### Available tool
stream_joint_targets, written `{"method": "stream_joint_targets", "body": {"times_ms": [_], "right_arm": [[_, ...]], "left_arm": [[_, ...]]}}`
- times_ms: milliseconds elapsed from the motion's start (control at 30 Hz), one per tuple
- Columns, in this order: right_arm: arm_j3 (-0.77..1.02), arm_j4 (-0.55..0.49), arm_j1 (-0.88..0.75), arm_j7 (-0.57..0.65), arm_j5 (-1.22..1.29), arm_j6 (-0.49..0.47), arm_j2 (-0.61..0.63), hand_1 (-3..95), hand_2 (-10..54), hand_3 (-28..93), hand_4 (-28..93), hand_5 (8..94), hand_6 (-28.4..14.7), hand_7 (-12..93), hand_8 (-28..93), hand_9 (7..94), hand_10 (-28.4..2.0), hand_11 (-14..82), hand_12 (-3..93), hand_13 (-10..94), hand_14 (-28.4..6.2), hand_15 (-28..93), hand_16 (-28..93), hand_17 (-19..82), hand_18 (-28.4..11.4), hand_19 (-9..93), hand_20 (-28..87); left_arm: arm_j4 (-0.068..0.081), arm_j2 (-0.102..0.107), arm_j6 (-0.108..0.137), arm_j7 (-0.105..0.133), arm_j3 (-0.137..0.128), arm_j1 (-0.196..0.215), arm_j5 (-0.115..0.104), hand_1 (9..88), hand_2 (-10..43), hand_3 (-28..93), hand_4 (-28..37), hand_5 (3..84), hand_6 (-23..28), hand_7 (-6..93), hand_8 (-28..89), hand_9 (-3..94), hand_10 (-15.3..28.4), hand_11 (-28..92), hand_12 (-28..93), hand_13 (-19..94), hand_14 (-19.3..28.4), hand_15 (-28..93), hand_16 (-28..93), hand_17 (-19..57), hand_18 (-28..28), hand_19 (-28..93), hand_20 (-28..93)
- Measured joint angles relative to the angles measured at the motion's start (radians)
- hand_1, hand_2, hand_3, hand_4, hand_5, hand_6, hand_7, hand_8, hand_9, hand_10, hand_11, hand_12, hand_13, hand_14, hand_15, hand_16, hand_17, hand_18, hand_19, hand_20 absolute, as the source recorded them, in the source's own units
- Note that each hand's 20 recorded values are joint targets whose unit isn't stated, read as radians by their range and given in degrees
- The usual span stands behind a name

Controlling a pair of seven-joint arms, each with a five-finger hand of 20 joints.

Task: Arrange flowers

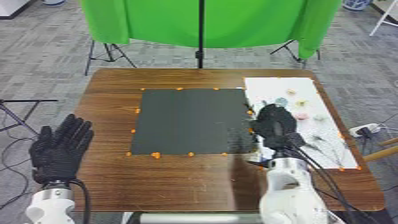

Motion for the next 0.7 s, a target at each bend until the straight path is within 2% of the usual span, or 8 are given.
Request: {"method": "stream_joint_targets", "body": {"times_ms": [167, 300, 433, 500, 600, 700], "right_arm": [[-0.072, 0.056, 0.117, 0.003, 0.092, -0.106, -0.08, 49.8, -9.5, 85, -17, 79.8, -3.3, 44, 15, 83.8, -13.1, 37.1, 50.3, 75, -12.8, 74, 35, 40, -28.2, 93, 34], [-0.146, 0.143, 0.208, -0.01, 0.083, -0.109, -0.145, 49.7, -9.5, 85, -17, 79.8, -3.2, 44, 14, 83.6, -13.1, 37.6, 50.0, 75, -12.9, 74, 35, 40, -28.3, 93, 35], [-0.203, 0.23, 0.284, -0.06, 0.063, -0.12, -0.203, 49.8, -9.5, 85, -17, 79.7, -3.2, 44, 15, 83.5, -13.3, 37.9, 49.7, 75, -13.0, 75, 34, 40, -28.3, 93, 36], [-0.226, 0.277, 0.32, -0.086, 0.055, -0.135, -0.234, 49.7, -9.5, 85, -17, 79.7, -3.2, 44, 15, 83.5, -13.3, 38.0, 49.6, 75, -13.0, 75, 34, 40, -28.3, 93, 36], [-0.252, 0.342, 0.367, -0.094, 0.04, -0.168, -0.284, 50.0, -9.5, 85, -18, 79.3, -3.2, 45, 15, 83.2, -13.3, 38.2, 49.7, 75, -13.1, 75, 34, 40, -28.3, 93, 37], [-0.271, 0.396, 0.399, -0.09, 0.013, -0.211, -0.332, 50.1, -9.5, 85, -18, 78.4, -2.9, 46, 15, 82.6, -13.6, 38.7, 49.8, 75, -13.4, 76, 34, 39, -28.4, 93, 38]], "left_arm": [[0.0, 0.005, -0.001, 0.0, 0.004, -0.006, -0.005, 24.7, 13.6, 77, -28.3, 50.7, 11.3, 15.3, -9, 41.8, 15.9, 22, 12, 30, 16.2, 34, -6, -7.7, 13.7, 32, 12], [0.002, 0.006, -0.006, 0.0, 0.013, -0.021, -0.046, 24.7, 13.7, 77, -28.3, 50.8, 11.2, 15.3, -9, 41.8, 15.7, 21, 12, 30, 16.1, 34, -6, -7.7, 13.8, 32, 12], [0.002, 0.009, -0.01, 0.0, 0.021, -0.033, -0.061, 24.6, 13.9, 77, -28.3, 50.8, 11.2, 15.4, -9, 41.7, 15.7, 21, 12, 30, 16.2, 34, -6, -7.7, 13.8, 33, 12], [0.002, 0.013, -0.014, 0.0, 0.025, -0.038, -0.078, 24.6, 13.9, 77, -28.3, 50.8, 11.1, 15.4, -9, 41.6, 15.7, 21, 12, 30, 16.2, 34, -6, -7.8, 13.8, 33, 12], [0.004, 0.024, -0.017, 0.0, 0.035, -0.049, -0.103, 24.6, 13.8, 77, -28.3, 50.8, 11.1, 15.4, -9, 41.6, 15.6, 21, 12, 30, 16.2, 34, -6, -7.8, 13.9, 33, 12], [0.006, 0.037, -0.017, 0.001, 0.044, -0.062, -0.115, 24.6, 13.8, 77, -28.3, 50.7, 11.1, 15.4, -9, 41.6, 15.6, 21, 12, 30, 16.2, 34, -6, -7.7, 13.9, 33, 12]]}}
